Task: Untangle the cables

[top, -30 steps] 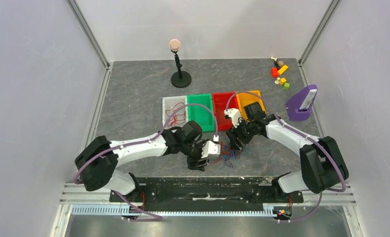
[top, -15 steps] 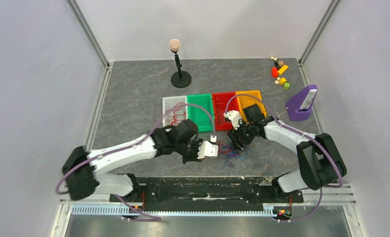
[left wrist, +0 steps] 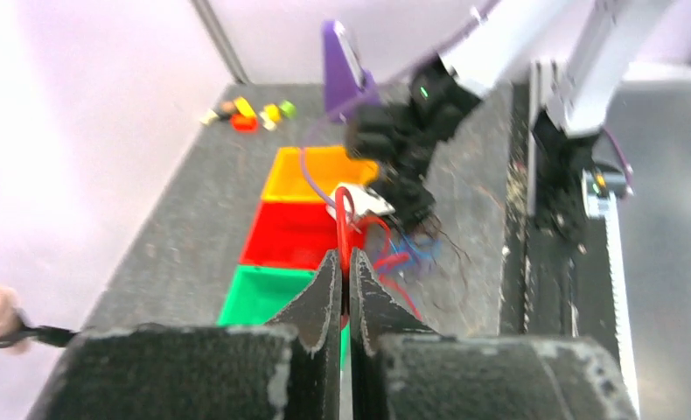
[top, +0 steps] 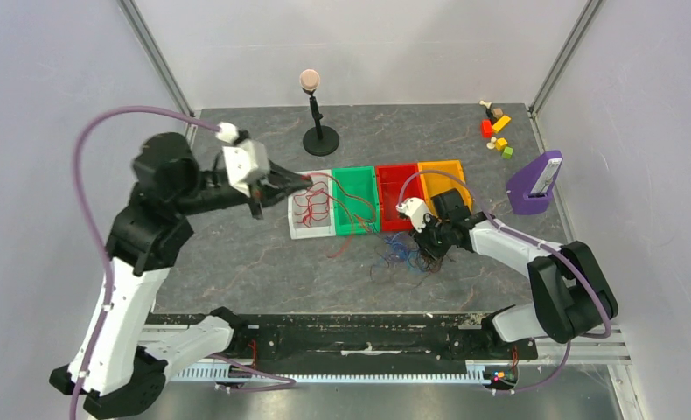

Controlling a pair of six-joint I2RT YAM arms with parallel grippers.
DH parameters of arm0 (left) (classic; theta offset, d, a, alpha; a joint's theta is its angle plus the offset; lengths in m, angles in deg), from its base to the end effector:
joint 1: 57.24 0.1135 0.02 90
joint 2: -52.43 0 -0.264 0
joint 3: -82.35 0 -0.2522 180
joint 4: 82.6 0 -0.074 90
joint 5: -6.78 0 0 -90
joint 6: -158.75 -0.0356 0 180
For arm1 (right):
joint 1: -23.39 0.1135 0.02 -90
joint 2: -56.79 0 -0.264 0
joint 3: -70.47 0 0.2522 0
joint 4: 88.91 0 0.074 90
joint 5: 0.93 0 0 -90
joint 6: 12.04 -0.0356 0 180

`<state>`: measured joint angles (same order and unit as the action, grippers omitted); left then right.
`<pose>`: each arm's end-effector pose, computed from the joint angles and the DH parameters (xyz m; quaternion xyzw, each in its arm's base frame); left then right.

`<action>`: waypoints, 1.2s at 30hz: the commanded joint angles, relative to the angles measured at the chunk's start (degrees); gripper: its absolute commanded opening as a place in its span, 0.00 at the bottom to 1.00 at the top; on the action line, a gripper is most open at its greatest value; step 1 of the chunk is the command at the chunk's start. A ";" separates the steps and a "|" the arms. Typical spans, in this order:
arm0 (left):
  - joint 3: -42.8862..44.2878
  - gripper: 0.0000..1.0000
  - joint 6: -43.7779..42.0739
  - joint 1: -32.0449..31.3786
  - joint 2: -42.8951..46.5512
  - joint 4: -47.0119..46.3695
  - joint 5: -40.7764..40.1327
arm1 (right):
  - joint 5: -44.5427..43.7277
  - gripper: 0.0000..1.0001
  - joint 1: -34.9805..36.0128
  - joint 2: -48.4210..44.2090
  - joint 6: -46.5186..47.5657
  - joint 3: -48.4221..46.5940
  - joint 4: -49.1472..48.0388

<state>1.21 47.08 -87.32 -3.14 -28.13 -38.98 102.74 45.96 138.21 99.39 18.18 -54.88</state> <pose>0.1190 -0.0976 0.4849 0.5275 0.5397 -0.3333 0.5652 0.2276 0.1037 0.1549 -0.3874 0.8851 0.1180 0.2293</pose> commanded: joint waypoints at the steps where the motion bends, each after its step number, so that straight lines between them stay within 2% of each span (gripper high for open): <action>1: 9.69 0.02 12.66 5.10 -0.89 -9.07 4.91 | -10.54 0.19 -0.68 1.81 4.74 4.05 0.86; 3: 13.77 0.02 16.47 6.21 -1.73 -13.01 2.77 | -11.18 0.13 -0.75 1.89 5.15 4.73 0.64; 5: 17.98 0.02 19.15 6.73 -3.41 -14.83 -0.92 | -11.31 0.11 -0.85 1.81 5.36 5.17 0.47; 9: 23.62 0.02 19.46 7.14 -6.01 -15.15 -9.15 | -10.70 0.04 -0.85 0.96 5.63 5.47 0.96; 12: 26.29 0.02 21.06 7.41 -7.16 -17.08 -14.45 | -10.94 0.01 -0.81 0.49 6.28 6.17 0.89; 17: 30.50 0.02 30.10 7.53 -8.86 -20.55 -21.98 | -11.04 0.00 -0.87 -0.01 7.60 8.13 0.74; 21: 30.36 0.02 30.37 7.56 -9.08 -18.88 -18.52 | -7.43 0.00 -0.81 -2.43 9.37 7.58 4.17; 24: 24.64 0.02 33.56 7.50 -7.27 -19.98 -8.12 | 1.02 0.12 -0.79 -7.63 8.36 4.55 7.67; 26: 19.60 0.02 36.78 7.54 -5.75 -21.88 -3.82 | 6.52 0.25 -0.77 -10.33 6.28 0.32 9.75; 30: 12.46 0.02 38.81 7.54 -3.19 -24.28 -3.96 | 14.69 0.76 -0.72 -12.67 2.61 -10.92 13.81; 31: 11.34 0.02 38.68 7.51 -2.85 -24.66 -4.08 | 16.30 0.83 -0.77 -12.97 1.64 -13.13 14.22; 33: 9.42 0.02 39.92 7.53 -2.49 -24.71 -5.11 | 20.41 0.94 -0.75 -13.58 -0.49 -17.51 14.63; 36: 6.70 0.02 42.94 7.50 -2.28 -25.82 -5.66 | 25.86 0.98 -0.11 -14.34 -4.55 -22.29 12.85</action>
<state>10.35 83.84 -80.07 -6.11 -49.82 -45.40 117.89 45.31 126.41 100.88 2.51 -41.96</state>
